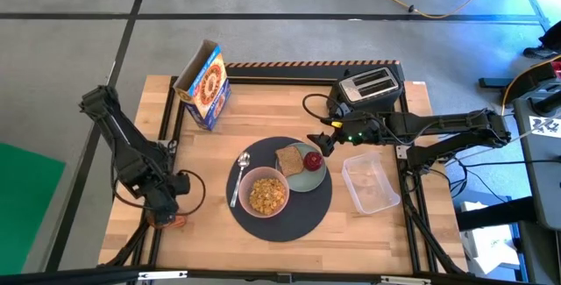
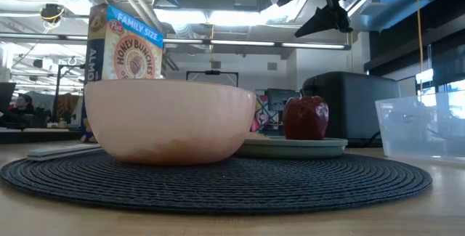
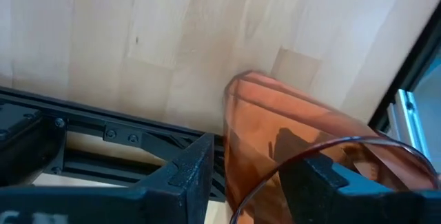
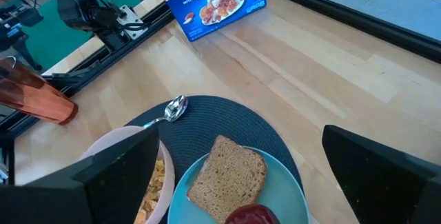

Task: Arrange a breakfast setting
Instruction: Put the brown cup at the top of the pink bowl on the blue table mat

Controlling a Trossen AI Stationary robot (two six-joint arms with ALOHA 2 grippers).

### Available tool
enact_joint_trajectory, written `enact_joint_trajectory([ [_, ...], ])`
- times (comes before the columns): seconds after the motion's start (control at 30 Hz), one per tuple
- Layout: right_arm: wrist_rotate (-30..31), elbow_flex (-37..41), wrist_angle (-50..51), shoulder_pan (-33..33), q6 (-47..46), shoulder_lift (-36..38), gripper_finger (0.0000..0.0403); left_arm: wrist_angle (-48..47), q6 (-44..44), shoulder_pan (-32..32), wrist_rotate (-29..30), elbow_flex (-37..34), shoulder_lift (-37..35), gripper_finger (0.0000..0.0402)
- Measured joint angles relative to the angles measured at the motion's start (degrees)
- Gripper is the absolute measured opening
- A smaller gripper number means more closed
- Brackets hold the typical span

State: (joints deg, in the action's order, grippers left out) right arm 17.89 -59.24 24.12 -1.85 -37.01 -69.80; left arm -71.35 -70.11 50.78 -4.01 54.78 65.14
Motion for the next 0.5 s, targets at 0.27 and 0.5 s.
enact_joint_trajectory([
  [0.27, 1.0, 0.0, -0.6, 0.0, 0.0, 0.0, 0.0397, 0.0, 0.1, 0.0, 0.1, 0.0, 3.2, 0.0086],
  [0.5, 5.3, 0.0, -5.4, 0.5, -0.1, 0.0, 0.0397, 0.2, -1.4, -1.2, 3.4, 0.0, 4.6, 0.0017],
])
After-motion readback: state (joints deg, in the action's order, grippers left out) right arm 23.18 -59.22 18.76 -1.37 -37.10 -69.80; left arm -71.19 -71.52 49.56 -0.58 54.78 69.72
